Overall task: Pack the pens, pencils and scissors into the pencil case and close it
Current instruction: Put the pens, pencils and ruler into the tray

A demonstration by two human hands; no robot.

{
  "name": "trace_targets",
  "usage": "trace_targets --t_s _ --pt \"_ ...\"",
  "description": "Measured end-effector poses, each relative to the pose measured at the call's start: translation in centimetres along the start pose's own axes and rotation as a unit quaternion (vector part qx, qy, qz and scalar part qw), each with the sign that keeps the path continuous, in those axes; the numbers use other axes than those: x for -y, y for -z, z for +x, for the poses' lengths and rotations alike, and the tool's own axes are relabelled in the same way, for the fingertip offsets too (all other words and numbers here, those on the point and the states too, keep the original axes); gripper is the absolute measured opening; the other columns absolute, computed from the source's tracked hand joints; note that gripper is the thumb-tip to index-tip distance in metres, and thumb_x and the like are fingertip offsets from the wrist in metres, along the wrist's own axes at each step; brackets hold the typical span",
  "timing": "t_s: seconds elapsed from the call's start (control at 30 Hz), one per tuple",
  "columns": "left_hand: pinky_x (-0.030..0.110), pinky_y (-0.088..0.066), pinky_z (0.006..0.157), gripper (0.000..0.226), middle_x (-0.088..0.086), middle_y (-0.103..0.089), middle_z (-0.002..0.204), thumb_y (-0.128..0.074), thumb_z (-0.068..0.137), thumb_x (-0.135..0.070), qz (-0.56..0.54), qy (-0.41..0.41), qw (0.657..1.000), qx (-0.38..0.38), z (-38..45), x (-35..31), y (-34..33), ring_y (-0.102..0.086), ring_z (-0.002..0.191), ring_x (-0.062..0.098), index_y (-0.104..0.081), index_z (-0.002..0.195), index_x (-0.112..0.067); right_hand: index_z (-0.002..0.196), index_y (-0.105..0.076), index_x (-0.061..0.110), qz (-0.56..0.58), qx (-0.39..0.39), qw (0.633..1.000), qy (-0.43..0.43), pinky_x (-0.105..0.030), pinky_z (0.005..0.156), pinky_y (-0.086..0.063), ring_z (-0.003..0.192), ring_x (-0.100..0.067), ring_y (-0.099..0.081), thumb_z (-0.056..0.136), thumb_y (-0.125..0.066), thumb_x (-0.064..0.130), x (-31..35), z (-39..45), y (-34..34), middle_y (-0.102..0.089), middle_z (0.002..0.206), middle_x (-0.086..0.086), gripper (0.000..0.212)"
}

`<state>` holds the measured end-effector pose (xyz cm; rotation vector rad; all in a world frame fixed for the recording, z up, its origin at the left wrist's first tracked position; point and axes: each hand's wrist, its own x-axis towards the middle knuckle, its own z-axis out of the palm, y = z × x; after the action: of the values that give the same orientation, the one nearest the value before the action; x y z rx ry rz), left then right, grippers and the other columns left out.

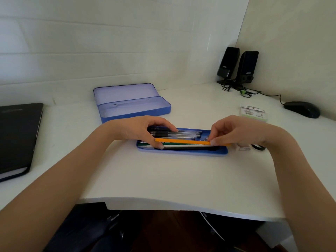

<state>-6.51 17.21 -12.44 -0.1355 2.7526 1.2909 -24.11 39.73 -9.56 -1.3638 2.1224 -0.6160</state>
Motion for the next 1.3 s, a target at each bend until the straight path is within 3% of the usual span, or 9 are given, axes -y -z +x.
trace_targets --t_s 0.1,0.37,0.63,0.8,1.0,1.3 --pt "0.017 -0.045 0.095 0.050 -0.016 -0.053 0.127 -0.076 0.076 -0.018 -0.002 -0.001 1.000 -0.001 0.0 0.1 0.1 -0.052 0.115 0.002 -0.058 0.117 -0.041 0.073 -0.072 0.023 0.001 0.019 1.000 0.001 -0.013 0.063 -0.043 0.063 0.000 -0.058 0.080 -0.072 0.020 0.2 -0.2 0.0 -0.073 0.074 0.006 0.008" --pt "0.022 -0.046 0.098 0.048 -0.015 -0.053 0.128 -0.071 0.081 -0.017 0.003 -0.003 1.000 0.009 0.0 0.3 0.2 -0.052 0.116 0.005 -0.057 0.118 -0.043 0.069 -0.069 0.024 -0.019 0.017 1.000 0.002 -0.014 0.059 -0.042 0.057 -0.002 -0.053 0.079 -0.073 0.021 0.8 -0.2 -0.4 -0.066 0.063 0.011 0.011" --pt "0.022 -0.046 0.099 0.045 -0.016 -0.054 0.127 -0.071 0.081 -0.020 -0.004 -0.003 1.000 0.005 0.0 0.3 0.2 -0.052 0.116 0.002 -0.057 0.118 -0.042 0.067 -0.067 0.027 -0.039 0.014 0.999 0.001 -0.005 0.047 -0.036 0.045 0.003 -0.049 0.079 -0.074 0.023 1.4 -0.3 -0.6 -0.060 0.051 0.017 0.014" --pt "0.018 -0.044 0.096 0.047 -0.020 -0.055 0.125 -0.072 0.071 -0.036 -0.006 -0.003 1.000 0.004 -0.2 0.1 0.1 -0.053 0.114 -0.002 -0.058 0.115 -0.047 0.069 -0.067 0.022 -0.036 0.009 0.999 0.000 -0.003 0.044 -0.034 0.043 0.005 -0.051 0.079 -0.074 0.018 1.6 -0.1 -0.6 -0.061 0.048 0.019 0.013" --pt "0.026 -0.044 0.102 0.052 -0.018 -0.051 0.131 -0.076 0.067 -0.033 -0.009 -0.001 1.000 0.016 -0.1 0.1 0.1 -0.052 0.118 0.004 -0.058 0.113 -0.048 0.063 -0.064 0.023 -0.060 0.009 0.998 -0.014 -0.007 0.047 -0.036 0.043 0.005 -0.050 0.075 -0.077 0.025 1.7 0.4 -1.0 -0.059 0.048 0.016 0.018" --pt "0.018 -0.046 0.095 0.054 -0.018 -0.052 0.128 -0.076 0.065 -0.033 -0.010 0.001 1.000 0.023 0.2 0.3 0.2 -0.054 0.114 0.003 -0.058 0.115 -0.045 0.063 -0.064 0.022 -0.064 0.020 0.998 -0.021 -0.005 0.044 -0.036 0.043 0.003 -0.047 0.077 -0.076 0.028 1.6 0.3 -1.0 -0.055 0.049 0.013 0.018"
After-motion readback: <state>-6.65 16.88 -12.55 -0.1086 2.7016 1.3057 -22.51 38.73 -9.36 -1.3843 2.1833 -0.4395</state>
